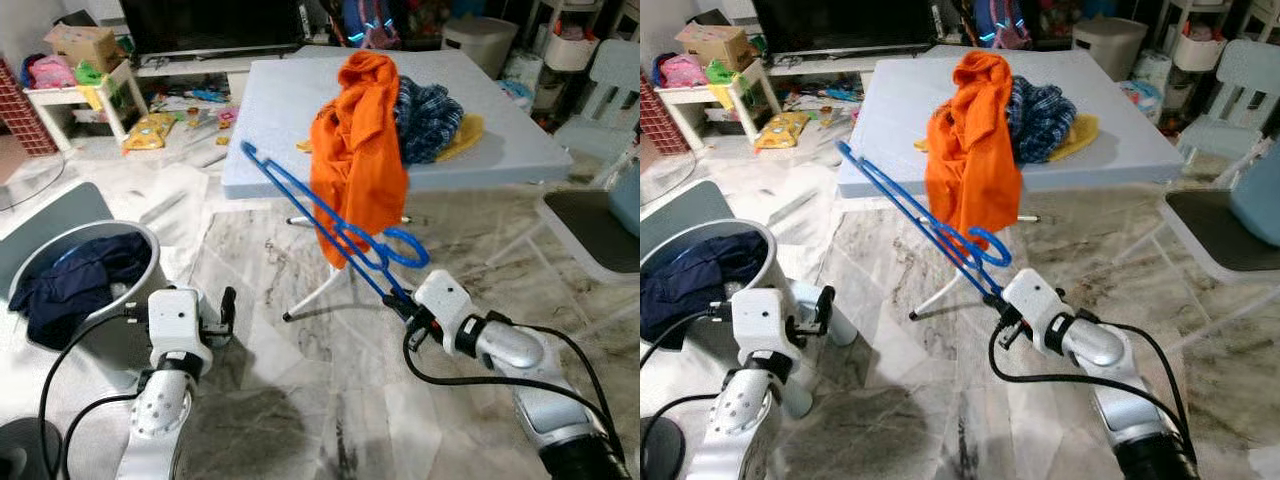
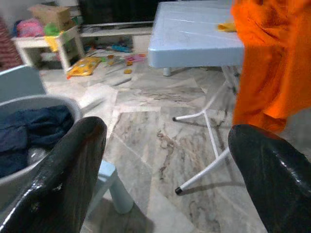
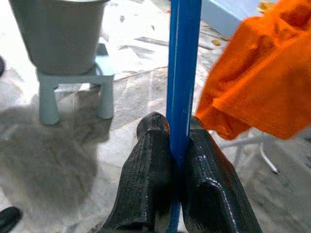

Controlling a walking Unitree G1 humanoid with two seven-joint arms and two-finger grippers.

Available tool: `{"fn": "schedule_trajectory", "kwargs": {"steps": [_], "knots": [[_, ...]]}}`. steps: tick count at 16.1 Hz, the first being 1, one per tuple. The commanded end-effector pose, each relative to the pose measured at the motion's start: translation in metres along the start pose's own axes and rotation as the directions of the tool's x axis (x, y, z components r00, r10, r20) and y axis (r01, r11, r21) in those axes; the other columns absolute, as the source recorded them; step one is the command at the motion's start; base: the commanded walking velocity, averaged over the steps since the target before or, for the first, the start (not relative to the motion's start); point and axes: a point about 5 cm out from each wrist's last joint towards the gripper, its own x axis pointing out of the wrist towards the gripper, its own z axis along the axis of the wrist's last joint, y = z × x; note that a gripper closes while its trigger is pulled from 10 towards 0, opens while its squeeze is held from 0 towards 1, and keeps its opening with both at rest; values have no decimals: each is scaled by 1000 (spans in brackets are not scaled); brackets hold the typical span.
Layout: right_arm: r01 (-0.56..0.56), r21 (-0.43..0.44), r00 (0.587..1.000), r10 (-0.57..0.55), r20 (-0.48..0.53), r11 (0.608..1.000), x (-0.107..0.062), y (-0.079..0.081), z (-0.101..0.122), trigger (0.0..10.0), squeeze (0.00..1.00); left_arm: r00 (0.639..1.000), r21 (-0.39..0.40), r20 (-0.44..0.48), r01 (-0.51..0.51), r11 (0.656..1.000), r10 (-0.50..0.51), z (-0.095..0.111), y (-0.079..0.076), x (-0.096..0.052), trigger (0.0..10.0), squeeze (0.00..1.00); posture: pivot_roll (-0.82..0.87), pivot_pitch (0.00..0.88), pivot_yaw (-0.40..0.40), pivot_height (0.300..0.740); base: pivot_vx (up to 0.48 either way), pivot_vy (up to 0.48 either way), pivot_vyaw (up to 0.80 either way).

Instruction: Hang hanger

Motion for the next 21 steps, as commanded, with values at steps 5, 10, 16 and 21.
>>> {"fn": "schedule_trajectory", "kwargs": {"steps": [5,10,16,21], "knots": [[-48,-12,996,49,75,999,9,12,22,10000,0,1000,-35,16,-24,999,24,9,4,3,10000,0,-114,0,20,740,0,49,800],[-61,-11,994,61,93,998,5,14,25,10000,0,1000,-64,11,-15,998,16,10,-1,6,10000,0,-128,0,23,740,317,326,798],[-62,-7,992,62,109,998,6,15,28,10000,0,1000,-65,11,-17,998,18,11,-3,8,10000,0,-128,0,20,740,319,358,521],[15,-22,987,-11,160,1000,6,8,38,10000,0,1000,-74,14,0,997,1,11,-8,10,10000,0,-133,0,18,740,340,334,160]]}}
